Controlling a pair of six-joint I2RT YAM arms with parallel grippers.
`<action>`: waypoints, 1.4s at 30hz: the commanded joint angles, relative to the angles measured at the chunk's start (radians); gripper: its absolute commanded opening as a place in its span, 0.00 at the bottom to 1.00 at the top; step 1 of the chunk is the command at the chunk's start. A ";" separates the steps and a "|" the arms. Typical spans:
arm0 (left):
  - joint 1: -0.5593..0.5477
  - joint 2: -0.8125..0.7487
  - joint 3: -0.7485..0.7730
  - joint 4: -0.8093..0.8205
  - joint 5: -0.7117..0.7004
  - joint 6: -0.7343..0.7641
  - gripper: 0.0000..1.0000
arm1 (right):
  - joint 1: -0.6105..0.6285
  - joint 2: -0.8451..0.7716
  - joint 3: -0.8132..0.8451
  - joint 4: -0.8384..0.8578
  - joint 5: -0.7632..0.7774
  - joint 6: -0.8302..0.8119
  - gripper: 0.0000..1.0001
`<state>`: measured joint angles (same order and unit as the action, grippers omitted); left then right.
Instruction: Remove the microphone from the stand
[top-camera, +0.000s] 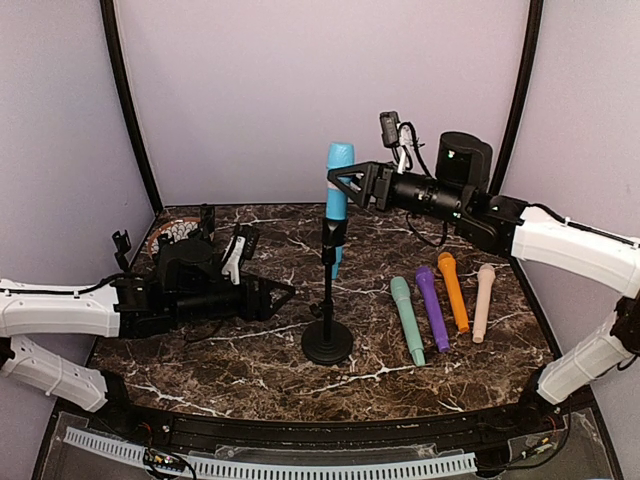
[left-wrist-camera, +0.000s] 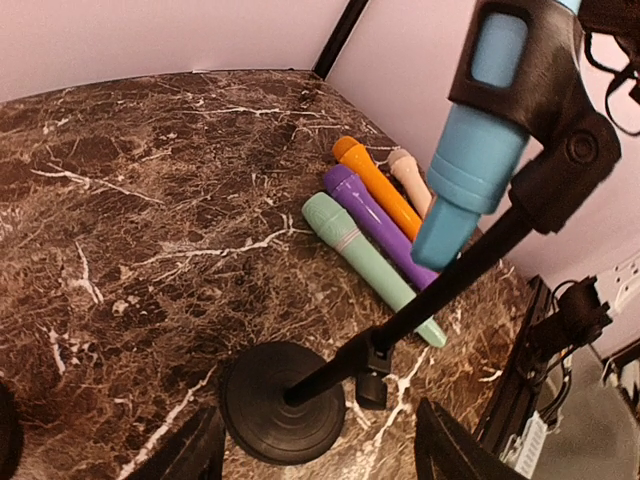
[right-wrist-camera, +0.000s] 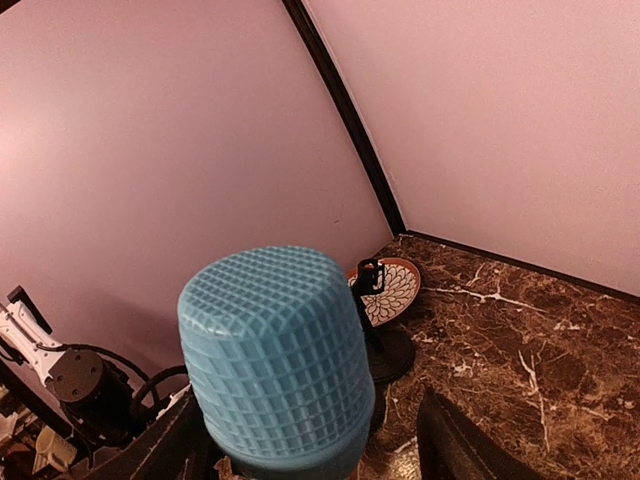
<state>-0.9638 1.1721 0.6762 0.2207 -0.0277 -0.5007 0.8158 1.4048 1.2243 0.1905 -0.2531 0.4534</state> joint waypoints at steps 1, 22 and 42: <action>-0.004 -0.092 0.020 -0.055 0.023 0.281 0.68 | 0.005 -0.039 -0.019 0.021 0.025 -0.003 0.80; -0.263 0.077 -0.008 0.132 -0.304 0.946 0.75 | 0.006 -0.161 -0.090 -0.024 0.084 -0.034 0.95; -0.265 0.288 0.082 0.212 -0.400 1.028 0.58 | 0.003 -0.397 -0.278 -0.115 0.245 -0.018 0.98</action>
<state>-1.2224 1.4506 0.7311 0.3920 -0.3977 0.5034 0.8158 1.0332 0.9619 0.0734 -0.0463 0.4282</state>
